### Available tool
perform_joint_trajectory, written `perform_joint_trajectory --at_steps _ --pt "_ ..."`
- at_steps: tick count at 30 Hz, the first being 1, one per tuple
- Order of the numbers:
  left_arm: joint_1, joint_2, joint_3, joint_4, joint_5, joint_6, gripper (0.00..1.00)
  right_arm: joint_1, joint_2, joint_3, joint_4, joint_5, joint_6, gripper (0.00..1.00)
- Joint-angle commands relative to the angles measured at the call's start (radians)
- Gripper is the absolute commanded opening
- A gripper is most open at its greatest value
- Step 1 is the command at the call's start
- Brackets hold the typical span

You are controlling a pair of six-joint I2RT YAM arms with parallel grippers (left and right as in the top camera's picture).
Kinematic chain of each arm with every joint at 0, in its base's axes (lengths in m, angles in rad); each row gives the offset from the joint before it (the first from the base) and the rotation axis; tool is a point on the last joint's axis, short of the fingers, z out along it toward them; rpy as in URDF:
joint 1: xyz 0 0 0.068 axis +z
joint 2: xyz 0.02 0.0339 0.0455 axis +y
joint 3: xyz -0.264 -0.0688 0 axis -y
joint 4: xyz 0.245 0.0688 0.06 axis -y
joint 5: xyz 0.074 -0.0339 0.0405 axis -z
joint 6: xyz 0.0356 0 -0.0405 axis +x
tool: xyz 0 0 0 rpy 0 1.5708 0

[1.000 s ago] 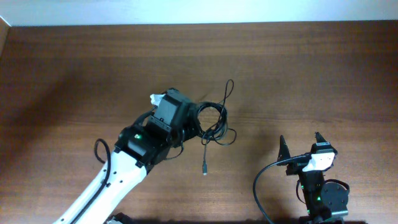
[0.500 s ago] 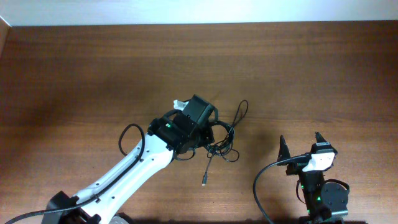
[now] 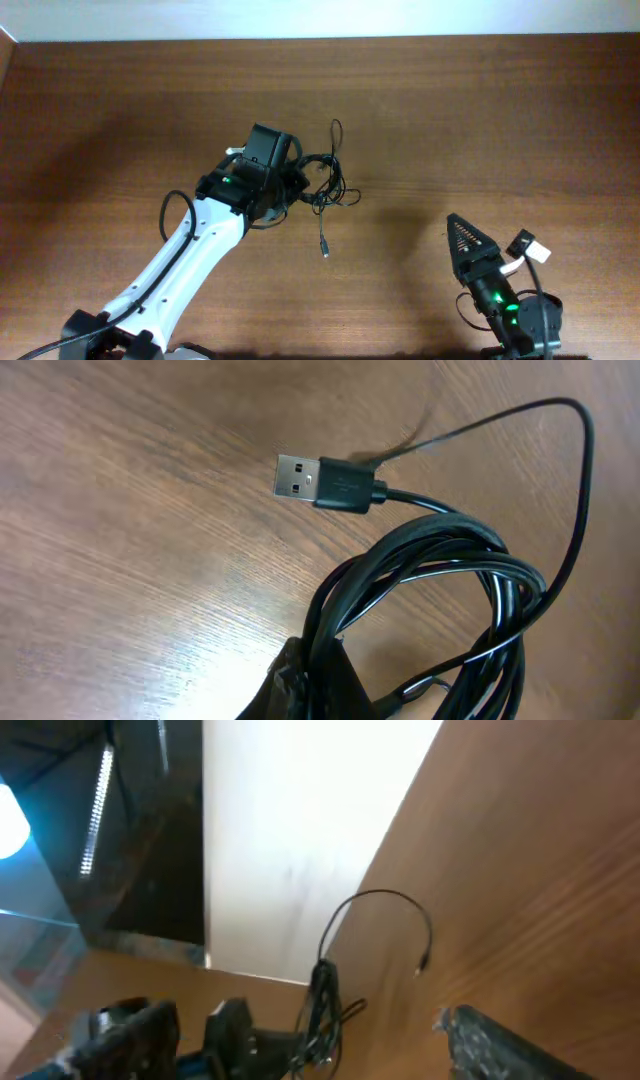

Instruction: Untangle cables

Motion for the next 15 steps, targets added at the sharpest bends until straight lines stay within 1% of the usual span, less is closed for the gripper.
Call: perform_joint_trajectory --at_steps 1,2,3,4,6,7,8,9,10,11,12,14,15 --pt "0.002 0.002 0.005 0.107 0.248 0.432 0.00 0.005 0.044 0.103 -0.128 -0.059 -0.124 0.83" --pt "0.002 0.002 0.005 0.148 0.398 0.575 0.00 0.005 0.078 0.138 -0.146 -0.110 -0.130 0.83" --pt "0.002 0.002 0.005 0.162 0.490 0.660 0.00 0.005 0.143 0.188 -0.148 -0.217 -0.129 0.83" --pt "0.001 0.002 0.005 0.164 0.526 0.676 0.00 0.005 0.203 0.225 -0.147 -0.315 -0.129 0.82" --pt "0.000 0.002 0.005 0.172 0.601 0.676 0.00 0.005 0.304 0.253 -0.095 -0.511 -0.130 0.80" --pt "0.000 0.002 0.005 0.174 0.648 0.669 0.00 0.005 0.378 0.253 -0.061 -0.595 -0.129 0.77" --pt "0.000 0.002 0.005 0.176 0.648 0.584 0.00 0.005 0.422 0.253 -0.041 -0.591 -0.129 0.72" --pt "-0.018 0.002 0.005 0.183 0.644 0.575 0.00 0.005 0.451 0.253 0.003 -0.591 -0.130 0.66" --pt "-0.039 0.002 0.005 0.206 0.645 0.575 0.00 0.005 0.464 0.253 0.029 -0.574 -0.130 0.63" --pt "-0.067 0.002 0.005 0.249 0.645 0.550 0.00 0.005 0.482 0.253 0.038 -0.509 -0.130 0.60" --pt "-0.093 0.002 0.005 0.292 0.645 0.533 0.00 0.005 0.494 0.253 0.050 -0.486 -0.129 0.57" --pt "-0.130 0.002 0.005 0.356 0.644 0.533 0.00 0.005 0.528 0.253 0.110 -0.483 -0.130 0.47" --pt "-0.137 0.002 0.005 0.377 0.645 0.533 0.00 0.005 0.538 0.253 0.126 -0.483 -0.129 0.39"
